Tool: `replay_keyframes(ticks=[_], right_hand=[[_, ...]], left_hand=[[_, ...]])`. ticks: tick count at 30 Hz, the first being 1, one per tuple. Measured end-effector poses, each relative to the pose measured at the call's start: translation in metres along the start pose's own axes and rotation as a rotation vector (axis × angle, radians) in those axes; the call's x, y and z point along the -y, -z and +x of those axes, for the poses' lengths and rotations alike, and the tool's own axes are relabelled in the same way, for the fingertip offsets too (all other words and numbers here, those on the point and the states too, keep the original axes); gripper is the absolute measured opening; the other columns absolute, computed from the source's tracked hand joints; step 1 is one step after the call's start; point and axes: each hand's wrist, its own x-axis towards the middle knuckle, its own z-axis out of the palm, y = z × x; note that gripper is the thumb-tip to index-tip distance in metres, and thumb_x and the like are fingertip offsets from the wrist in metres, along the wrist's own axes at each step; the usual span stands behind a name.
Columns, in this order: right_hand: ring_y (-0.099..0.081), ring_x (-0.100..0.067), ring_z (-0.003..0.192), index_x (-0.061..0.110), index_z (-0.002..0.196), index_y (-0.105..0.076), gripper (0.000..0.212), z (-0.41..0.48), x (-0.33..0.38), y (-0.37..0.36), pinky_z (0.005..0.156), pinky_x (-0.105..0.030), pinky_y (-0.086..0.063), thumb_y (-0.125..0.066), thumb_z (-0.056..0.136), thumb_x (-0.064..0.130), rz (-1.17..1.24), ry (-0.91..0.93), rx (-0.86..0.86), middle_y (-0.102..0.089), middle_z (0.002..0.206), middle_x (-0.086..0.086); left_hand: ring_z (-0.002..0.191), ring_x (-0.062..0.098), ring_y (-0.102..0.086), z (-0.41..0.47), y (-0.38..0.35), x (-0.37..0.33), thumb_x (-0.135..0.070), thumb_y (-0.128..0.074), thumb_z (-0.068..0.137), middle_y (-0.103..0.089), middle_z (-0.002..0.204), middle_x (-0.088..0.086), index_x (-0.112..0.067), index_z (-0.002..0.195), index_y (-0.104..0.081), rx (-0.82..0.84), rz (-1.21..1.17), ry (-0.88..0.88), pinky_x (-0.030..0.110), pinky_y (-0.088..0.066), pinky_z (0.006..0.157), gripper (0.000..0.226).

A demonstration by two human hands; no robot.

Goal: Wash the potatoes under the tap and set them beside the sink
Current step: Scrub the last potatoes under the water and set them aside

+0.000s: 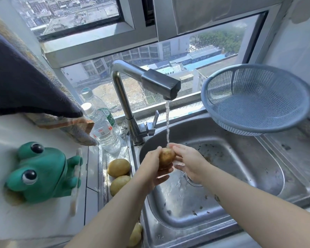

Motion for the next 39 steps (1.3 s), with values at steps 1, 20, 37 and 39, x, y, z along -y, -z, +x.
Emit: replay_keyframes(ticks=[1,20,37,39], right_hand=[[-0.055,-0.019,0.108,0.024,0.117,-0.061,0.025,-0.001,-0.001,0.001,0.092,-0.037,-0.042,-0.042,0.1,0.025,-0.025,0.015,0.041,-0.063,0.115,-0.003],[-0.061,-0.02,0.084,0.02,0.095,-0.06,0.013,-0.003,-0.003,-0.018,0.07,-0.035,-0.054,-0.048,0.095,0.026,-0.107,0.219,-0.184,-0.064,0.091,-0.005],[-0.044,-0.011,0.056,0.018,0.131,-0.043,0.036,-0.012,-0.015,-0.009,0.066,-0.027,-0.043,-0.051,0.097,0.026,-0.226,0.16,0.129,-0.055,0.091,-0.003],[-0.046,-0.011,0.056,0.02,0.123,-0.046,0.033,-0.013,-0.014,-0.011,0.064,-0.027,-0.045,-0.057,0.093,0.029,-0.26,0.185,0.076,-0.056,0.092,-0.003]], left_hand=[[0.064,0.012,-0.061,0.001,0.002,-0.001,-0.05,-0.033,0.099,-0.067,0.075,0.001,-0.02,0.105,-0.067,-0.003,0.013,-0.004,0.028,-0.047,0.071,0.046],[0.071,0.02,-0.061,0.003,-0.023,0.004,-0.034,-0.032,0.096,-0.066,0.077,0.01,-0.014,0.086,-0.059,-0.036,0.019,-0.135,0.035,-0.056,0.07,0.035],[0.044,0.019,-0.052,0.016,-0.008,0.006,-0.038,-0.033,0.097,-0.054,0.058,0.013,-0.003,0.101,-0.067,-0.078,-0.077,0.038,0.036,-0.056,0.066,0.049],[0.046,0.02,-0.051,0.015,-0.011,0.005,-0.033,-0.026,0.096,-0.054,0.062,0.016,-0.002,0.098,-0.067,-0.085,-0.059,0.028,0.037,-0.056,0.067,0.051]])
